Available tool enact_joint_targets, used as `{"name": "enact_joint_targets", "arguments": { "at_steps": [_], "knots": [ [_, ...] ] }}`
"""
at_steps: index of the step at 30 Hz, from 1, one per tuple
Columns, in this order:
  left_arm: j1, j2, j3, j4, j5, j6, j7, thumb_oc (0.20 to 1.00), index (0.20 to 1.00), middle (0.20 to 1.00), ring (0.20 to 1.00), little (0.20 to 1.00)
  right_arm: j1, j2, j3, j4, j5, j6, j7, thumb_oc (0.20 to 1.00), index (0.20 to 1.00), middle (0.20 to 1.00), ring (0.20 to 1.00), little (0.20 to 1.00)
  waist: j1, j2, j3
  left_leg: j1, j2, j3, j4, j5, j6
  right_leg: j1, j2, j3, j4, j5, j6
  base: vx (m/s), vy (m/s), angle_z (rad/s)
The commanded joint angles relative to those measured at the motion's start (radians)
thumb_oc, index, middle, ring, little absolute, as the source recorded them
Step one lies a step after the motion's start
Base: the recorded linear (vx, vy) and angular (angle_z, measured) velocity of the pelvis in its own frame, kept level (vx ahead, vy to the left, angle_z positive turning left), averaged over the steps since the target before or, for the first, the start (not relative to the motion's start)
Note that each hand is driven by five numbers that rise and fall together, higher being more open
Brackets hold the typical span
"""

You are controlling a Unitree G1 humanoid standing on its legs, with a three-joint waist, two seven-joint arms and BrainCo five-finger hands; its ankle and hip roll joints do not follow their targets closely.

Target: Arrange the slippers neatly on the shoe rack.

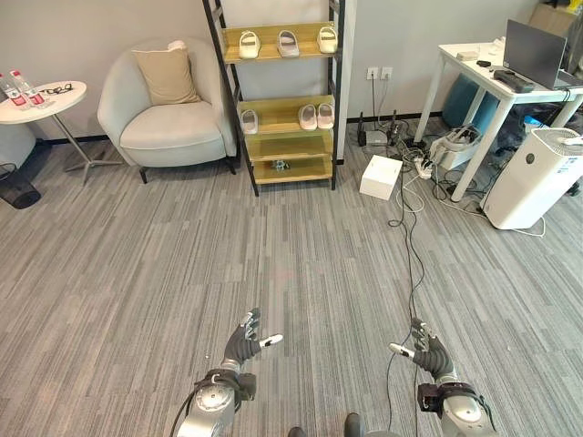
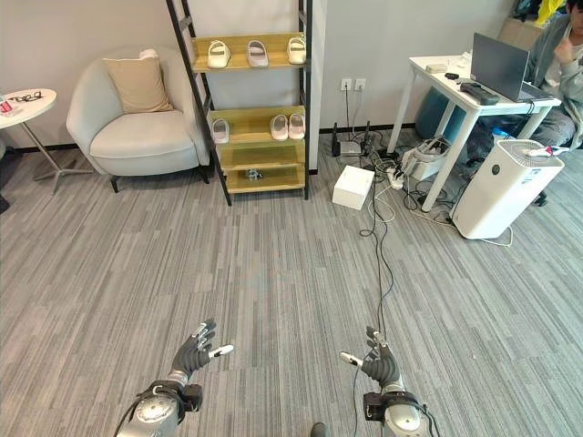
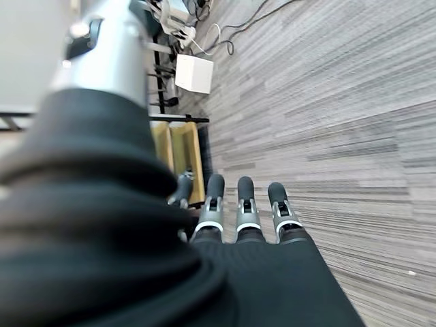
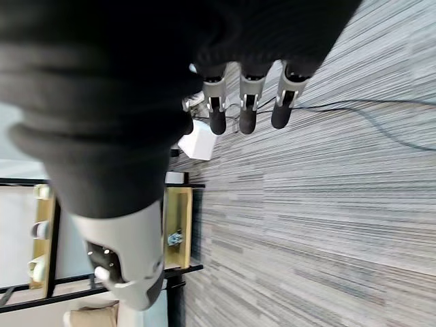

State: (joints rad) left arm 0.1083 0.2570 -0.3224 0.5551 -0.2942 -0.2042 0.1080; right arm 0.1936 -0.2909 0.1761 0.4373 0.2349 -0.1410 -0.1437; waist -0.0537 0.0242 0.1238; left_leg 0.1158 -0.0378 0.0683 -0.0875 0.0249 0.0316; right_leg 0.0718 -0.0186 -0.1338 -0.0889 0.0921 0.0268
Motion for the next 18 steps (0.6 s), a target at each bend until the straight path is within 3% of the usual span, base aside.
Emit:
{"name": "enact_joint_targets", "arguments": {
  "at_steps": [1,18],
  "knots": [
    [-0.056,-0.008,0.012,0.015,0.012,-0.037,0.005,1.0,1.0,1.0,1.0,1.0,-0.053,0.007,-0.008,-0.012,-0.002,-0.032,-0.006,1.0,1.0,1.0,1.0,1.0,-0.017,-0.024,0.002,0.047,0.002,-0.009,0.0,-0.174,0.012,0.082,-0.048,-0.004,0.002,-0.2,0.071,0.0,0.0,0.0],
    [-0.054,-0.001,0.006,-0.039,-0.054,-0.038,-0.027,1.0,1.0,1.0,1.0,1.0,-0.057,0.003,0.005,-0.002,-0.018,-0.029,-0.003,1.0,1.0,1.0,1.0,1.0,-0.021,-0.024,0.001,0.052,0.004,-0.009,0.0,-0.174,0.008,0.088,-0.045,-0.004,0.002,-0.205,0.066,0.0,0.0,0.0]
  ]
}}
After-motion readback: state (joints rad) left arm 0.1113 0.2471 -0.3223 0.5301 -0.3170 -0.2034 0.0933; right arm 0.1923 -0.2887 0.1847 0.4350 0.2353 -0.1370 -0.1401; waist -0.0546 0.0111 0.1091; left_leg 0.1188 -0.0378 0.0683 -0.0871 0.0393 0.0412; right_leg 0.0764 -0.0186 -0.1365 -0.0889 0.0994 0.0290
